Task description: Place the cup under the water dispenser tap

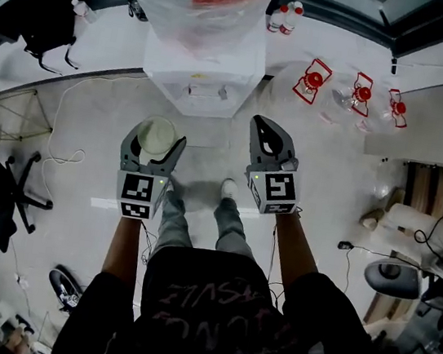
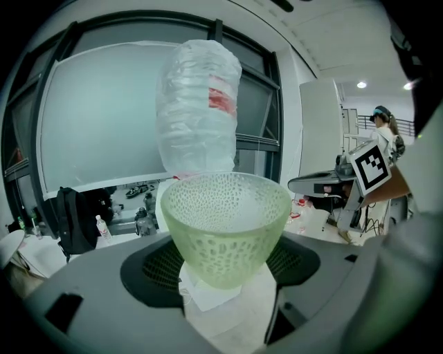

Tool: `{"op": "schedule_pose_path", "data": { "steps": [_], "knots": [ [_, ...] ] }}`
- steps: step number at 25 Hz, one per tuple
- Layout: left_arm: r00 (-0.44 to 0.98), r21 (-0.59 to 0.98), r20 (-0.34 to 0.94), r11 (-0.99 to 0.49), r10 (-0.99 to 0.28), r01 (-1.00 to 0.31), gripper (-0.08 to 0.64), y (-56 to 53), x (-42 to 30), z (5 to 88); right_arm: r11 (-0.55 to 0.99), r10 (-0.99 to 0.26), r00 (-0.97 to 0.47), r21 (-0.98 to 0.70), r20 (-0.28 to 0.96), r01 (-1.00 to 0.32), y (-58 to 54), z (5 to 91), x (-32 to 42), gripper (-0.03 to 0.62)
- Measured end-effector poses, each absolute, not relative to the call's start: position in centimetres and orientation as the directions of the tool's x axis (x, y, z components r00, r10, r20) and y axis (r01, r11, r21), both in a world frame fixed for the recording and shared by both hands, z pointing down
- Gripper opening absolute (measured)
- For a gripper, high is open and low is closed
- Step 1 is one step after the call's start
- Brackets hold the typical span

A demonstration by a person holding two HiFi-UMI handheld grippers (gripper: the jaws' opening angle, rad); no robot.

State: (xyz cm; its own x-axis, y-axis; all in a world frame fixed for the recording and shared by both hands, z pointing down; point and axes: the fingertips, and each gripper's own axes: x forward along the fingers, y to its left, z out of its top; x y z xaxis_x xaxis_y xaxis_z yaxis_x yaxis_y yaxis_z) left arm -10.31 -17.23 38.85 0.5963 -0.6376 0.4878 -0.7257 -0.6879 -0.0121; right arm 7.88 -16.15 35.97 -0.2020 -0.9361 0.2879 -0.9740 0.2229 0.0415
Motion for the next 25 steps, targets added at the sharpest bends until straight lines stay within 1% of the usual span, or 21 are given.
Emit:
{"op": "schedule_pose_path", "data": {
  "steps": [8, 14, 21, 25],
  "knots": [
    [0.606, 0.019, 0.509, -0.696, -0.611, -0.717, 0.365, -18.0, -9.2, 43.1, 0.187, -0.936, -0.174, 0.014, 0.306, -0.982, -16.7, 39.1, 8.6, 0.014],
    [0.609, 0.009, 0.518, -0.709, -0.6, -0.706, 0.365, -18.7, -8.2, 46.2, 0.178, -0.931, -0.167, 0.004, 0.324, -0.984, -17.0, 42.8, 8.9, 0.015],
    [0.612, 0.038, 0.529, -0.704, -0.588, -0.709, 0.365, -19.3, -7.5, 51.2, 0.171, -0.925, -0.168, -0.021, 0.34, -0.985, -16.9, 47.2, 9.0, 0.015],
    [0.603, 0.017, 0.534, -0.706, -0.592, -0.708, 0.365, -20.3, -7.4, 54.1, 0.162, -0.926, -0.157, -0.015, 0.344, -0.987, -17.3, 49.5, 9.1, 0.015]
  ]
}}
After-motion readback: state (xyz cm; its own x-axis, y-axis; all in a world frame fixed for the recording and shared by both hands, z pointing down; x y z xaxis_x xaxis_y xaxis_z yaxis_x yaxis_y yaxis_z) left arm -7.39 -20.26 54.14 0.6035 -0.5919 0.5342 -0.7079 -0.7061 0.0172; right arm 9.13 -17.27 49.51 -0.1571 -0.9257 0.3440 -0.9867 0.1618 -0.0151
